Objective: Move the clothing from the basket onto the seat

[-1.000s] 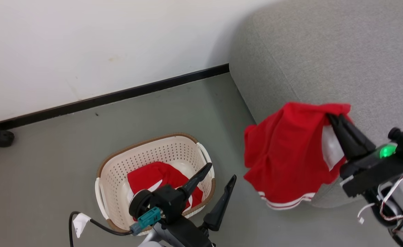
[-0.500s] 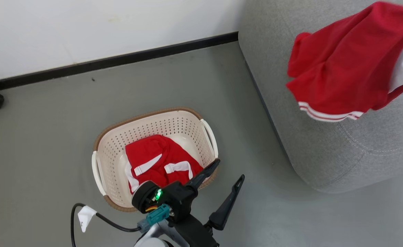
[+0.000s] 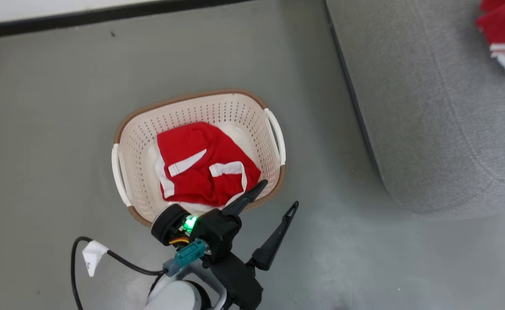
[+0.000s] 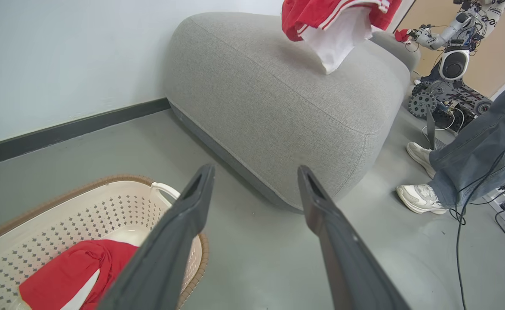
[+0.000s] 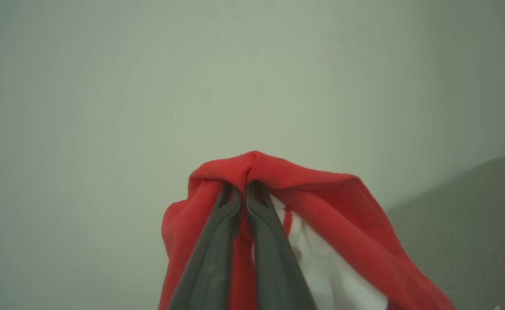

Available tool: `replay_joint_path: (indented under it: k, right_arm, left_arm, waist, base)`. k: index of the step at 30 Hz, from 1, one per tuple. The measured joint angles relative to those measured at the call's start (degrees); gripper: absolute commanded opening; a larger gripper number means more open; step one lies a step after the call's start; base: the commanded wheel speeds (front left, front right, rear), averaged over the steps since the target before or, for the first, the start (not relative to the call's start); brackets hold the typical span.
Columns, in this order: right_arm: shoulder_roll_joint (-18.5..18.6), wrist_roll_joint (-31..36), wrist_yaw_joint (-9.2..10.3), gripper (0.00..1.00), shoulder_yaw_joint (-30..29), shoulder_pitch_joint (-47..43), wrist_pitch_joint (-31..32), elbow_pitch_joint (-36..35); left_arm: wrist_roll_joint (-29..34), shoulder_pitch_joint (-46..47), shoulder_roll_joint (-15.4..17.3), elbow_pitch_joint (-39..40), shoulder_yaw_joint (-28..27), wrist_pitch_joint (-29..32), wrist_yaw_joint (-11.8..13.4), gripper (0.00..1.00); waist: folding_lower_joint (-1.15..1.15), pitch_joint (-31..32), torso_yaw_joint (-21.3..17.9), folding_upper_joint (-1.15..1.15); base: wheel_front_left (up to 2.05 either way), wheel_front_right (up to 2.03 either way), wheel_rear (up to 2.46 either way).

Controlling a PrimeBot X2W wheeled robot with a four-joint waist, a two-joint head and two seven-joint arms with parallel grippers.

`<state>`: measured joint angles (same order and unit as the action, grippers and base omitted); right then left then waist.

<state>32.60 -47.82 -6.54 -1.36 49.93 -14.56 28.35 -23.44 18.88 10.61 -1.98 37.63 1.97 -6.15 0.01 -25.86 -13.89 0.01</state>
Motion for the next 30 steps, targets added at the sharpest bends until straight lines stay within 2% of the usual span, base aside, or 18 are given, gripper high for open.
replay_joint_path:
  k: [11,22,25,30]
  right_arm:
    - [1.2,0.5,-0.01,0.00,-5.9,8.3,-0.2,5.8]
    - [5.9,1.0,-0.03,0.00,-13.9,10.4,-0.2,14.6]
    - [5.4,1.5,-0.03,0.00,-14.4,10.4,-0.2,16.5]
    - [2.0,2.0,-0.05,0.00,-14.5,10.4,-0.2,18.8]
  left_arm:
    - [0.4,-0.1,4.7,1.7,-2.6,1.5,0.2,1.00]
    - [1.5,-0.4,7.3,4.6,-4.1,3.3,1.6,1.00]
    - [1.5,-0.6,8.2,5.6,-4.4,4.2,1.6,1.00]
    - [1.9,-0.5,8.4,7.3,-4.5,5.2,2.1,1.00]
  waist:
    - [0.00,-6.2,-0.5,0.00]
    - [-0.01,-10.8,-3.7,0.00]
    - [-0.01,-12.3,-4.3,0.00]
    - [-0.01,-15.0,-4.9,0.00]
  base:
    - [0.00,0.00,0.00]
    - [0.00,0.00,0.00]
    - [0.00,0.00,0.00]
    - [0.00,0.00,0.00]
